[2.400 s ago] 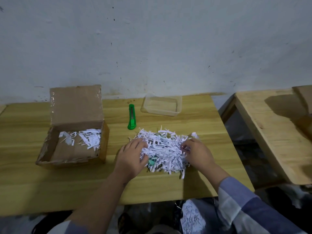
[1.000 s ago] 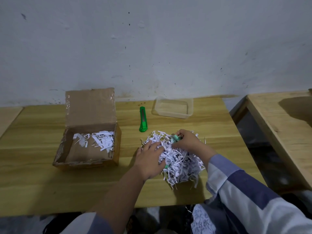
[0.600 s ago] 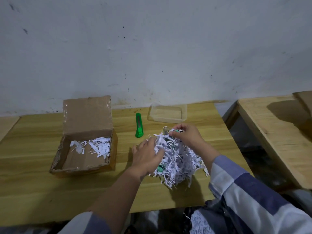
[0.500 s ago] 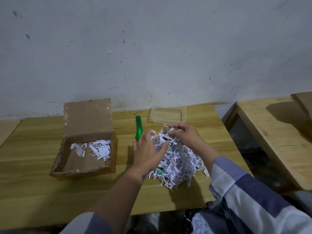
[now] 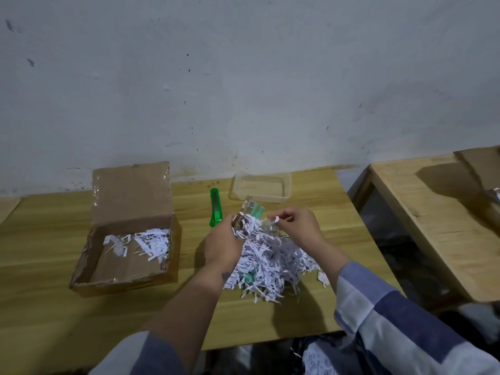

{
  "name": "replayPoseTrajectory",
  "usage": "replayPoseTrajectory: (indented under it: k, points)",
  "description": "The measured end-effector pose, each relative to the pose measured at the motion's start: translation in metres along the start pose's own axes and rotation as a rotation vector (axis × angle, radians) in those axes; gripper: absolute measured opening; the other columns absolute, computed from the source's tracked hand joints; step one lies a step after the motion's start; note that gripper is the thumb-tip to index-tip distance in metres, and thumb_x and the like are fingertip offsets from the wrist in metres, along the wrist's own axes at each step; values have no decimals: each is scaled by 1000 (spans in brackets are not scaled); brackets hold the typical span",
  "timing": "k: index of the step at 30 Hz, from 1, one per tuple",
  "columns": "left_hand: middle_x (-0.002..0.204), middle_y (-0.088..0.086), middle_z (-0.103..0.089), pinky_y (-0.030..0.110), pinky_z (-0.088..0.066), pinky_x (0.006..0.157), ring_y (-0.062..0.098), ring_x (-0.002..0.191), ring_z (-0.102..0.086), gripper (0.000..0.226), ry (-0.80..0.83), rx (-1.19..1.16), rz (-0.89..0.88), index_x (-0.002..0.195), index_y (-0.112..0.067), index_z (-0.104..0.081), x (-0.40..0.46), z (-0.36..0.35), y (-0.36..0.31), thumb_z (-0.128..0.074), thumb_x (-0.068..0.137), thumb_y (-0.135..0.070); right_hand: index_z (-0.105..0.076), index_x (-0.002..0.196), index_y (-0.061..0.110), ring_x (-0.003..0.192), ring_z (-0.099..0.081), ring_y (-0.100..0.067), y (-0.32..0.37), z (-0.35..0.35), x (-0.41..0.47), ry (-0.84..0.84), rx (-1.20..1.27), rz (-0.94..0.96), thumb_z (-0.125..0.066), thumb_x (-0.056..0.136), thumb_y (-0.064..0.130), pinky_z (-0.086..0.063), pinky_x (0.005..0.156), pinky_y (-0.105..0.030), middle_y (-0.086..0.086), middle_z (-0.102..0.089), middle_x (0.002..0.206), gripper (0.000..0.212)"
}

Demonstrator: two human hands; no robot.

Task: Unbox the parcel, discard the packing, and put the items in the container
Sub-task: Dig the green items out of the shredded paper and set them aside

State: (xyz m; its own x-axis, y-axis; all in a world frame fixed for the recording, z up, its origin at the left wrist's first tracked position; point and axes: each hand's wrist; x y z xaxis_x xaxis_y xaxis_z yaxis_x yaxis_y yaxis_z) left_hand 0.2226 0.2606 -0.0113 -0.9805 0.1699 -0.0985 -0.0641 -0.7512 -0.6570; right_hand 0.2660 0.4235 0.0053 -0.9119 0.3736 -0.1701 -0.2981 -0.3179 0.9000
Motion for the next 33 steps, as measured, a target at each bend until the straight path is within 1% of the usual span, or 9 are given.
replayPoseTrajectory:
  k: [4,9,12,14,17,23,27,29,33]
  points:
    - [102,2,-67,24,-36,42,20,66,-60,47,-28,-40,37,122,-30,-52,2,-1,-1,-63,85,-3,-72,100,16,91,-67,-22,-4,2,-5,252,-328,-31,-51,85,-8,-57,77,-32,-5,-69,112,35]
    - [102,-6,-63,24,-38,48,19,65,-59,46,12,-93,-17,121,-31,-53,-1,-6,-3,-67,84,-8,-57,123,22,91,-60,-18,11,2,-2,-22,-244,10,-54,89,4,-57,85,-38,-8,-61,122,38]
    - [110,-6,-65,25,-40,54,17,68,-57,47,68,-144,-59,121,-32,-55,-3,-9,-1,-71,83,-10,-49,131,31,125,-43,-25,18,3,2,-46,-306,55,-58,88,32,-38,107,-51,-4,-46,138,43]
    - [108,-9,-60,25,-40,63,14,79,-56,49,122,-212,-67,124,-29,-56,-4,-10,-2,-74,81,-14,-54,129,27,116,-51,-23,22,2,4,66,-196,40,-58,90,28,-45,100,-47,-5,-56,127,39]
    - [109,-8,-58,23,-37,75,8,96,-50,52,186,-263,-111,127,-24,-56,-5,-11,-4,-75,79,-13,-61,120,16,84,-61,-16,18,-1,8,183,-50,-16,-56,91,14,-50,69,-28,0,-64,96,30]
    - [117,1,-64,23,-42,64,10,81,-53,44,188,-163,-97,126,-23,-57,5,-12,2,-70,85,-13,-58,124,13,78,-60,-11,13,8,18,23,87,-80,-53,93,14,-43,54,-13,-5,-64,117,31]
    - [132,4,-59,21,-37,86,22,116,-55,44,212,-40,-99,132,-14,-54,9,-16,12,-63,90,-25,-55,118,14,89,-54,-12,10,25,34,-197,175,-75,-55,93,14,-42,66,-20,-6,-58,116,25]
    - [131,2,-59,25,-40,92,22,119,-54,39,235,16,-129,130,-16,-56,11,-19,14,-61,92,-27,-53,102,23,86,-58,-14,5,33,43,-301,203,-79,-58,91,15,-49,68,-28,-6,-60,112,15]
    - [131,-1,-59,28,-42,96,19,120,-53,34,268,78,-212,127,-24,-57,13,-27,16,-57,93,-29,-52,78,36,88,-65,-30,-12,44,63,-383,176,-152,-62,88,18,-57,78,-53,-10,-65,97,23]
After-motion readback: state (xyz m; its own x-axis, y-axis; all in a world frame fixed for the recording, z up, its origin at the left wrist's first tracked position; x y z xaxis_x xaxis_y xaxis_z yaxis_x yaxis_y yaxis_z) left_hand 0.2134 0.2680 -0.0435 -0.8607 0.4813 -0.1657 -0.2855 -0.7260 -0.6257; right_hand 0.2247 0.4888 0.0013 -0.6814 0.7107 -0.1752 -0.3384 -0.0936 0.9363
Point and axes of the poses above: each hand's wrist, its own x-axis towards the middle knuckle, its own z-axis out of the back of the hand, y = z × x
